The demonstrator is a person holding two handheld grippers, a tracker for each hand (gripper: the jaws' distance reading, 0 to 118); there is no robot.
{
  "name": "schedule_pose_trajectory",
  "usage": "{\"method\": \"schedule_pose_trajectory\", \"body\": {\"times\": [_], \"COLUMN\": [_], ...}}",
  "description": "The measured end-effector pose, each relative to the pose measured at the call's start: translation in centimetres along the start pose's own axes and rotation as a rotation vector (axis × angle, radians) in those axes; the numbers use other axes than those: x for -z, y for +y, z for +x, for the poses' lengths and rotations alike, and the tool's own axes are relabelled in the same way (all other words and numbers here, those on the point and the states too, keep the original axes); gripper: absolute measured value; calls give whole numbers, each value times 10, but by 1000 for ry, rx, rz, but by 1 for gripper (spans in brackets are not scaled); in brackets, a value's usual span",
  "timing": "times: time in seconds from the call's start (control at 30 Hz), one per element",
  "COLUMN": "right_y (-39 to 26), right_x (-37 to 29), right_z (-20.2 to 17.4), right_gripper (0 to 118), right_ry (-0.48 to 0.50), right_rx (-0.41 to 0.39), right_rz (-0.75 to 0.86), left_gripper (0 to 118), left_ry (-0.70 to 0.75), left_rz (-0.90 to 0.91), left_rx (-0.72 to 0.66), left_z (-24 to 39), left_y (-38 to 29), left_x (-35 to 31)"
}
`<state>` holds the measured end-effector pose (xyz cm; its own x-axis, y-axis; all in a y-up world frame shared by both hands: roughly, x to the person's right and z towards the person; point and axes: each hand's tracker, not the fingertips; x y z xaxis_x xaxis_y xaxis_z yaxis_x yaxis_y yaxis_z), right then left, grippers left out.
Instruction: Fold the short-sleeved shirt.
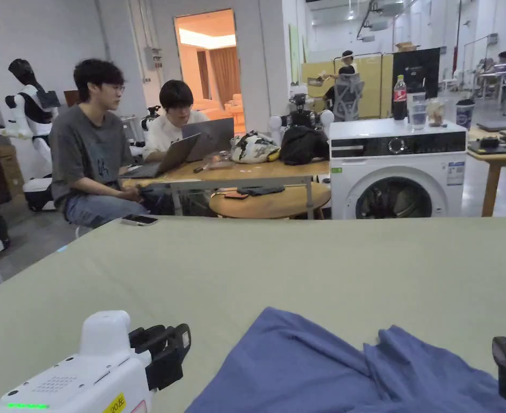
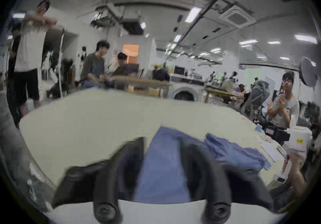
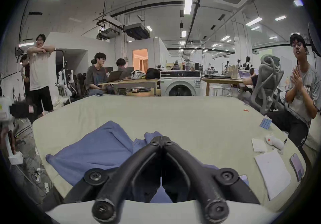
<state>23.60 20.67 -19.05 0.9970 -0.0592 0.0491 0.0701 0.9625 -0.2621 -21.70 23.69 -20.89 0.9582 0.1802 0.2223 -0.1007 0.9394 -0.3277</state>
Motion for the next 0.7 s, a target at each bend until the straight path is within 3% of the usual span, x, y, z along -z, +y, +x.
{"method": "schedule_pose_trajectory", "body": {"times": [0.03, 0.33, 0.4, 0.5, 0.57, 0.7], "right_y": [-1, -20, -23, -25, -29, -24], "right_x": [4, 17, 15, 12, 16, 37], "right_z": [-1, 1, 6, 16, 28, 50], "right_gripper": [0, 0, 0, 0, 0, 0], "right_ry": [15, 54, 45, 14, -1, 5], "right_rx": [9, 16, 10, -3, 11, 45], "right_rz": [-10, -81, -91, -106, -120, -160], "left_gripper": [63, 64, 34, 21, 0, 0], "left_ry": [1, 121, 132, 180, 159, 149], "left_rz": [-69, -361, -439, -485, -479, -511], "left_rx": [-42, -210, -257, -217, -121, -136], "left_z": [-12, -44, -44, -33, -22, -2], "left_y": [-11, -115, -130, -151, -146, -157], "left_x": [0, 21, 34, 43, 40, 45]}}
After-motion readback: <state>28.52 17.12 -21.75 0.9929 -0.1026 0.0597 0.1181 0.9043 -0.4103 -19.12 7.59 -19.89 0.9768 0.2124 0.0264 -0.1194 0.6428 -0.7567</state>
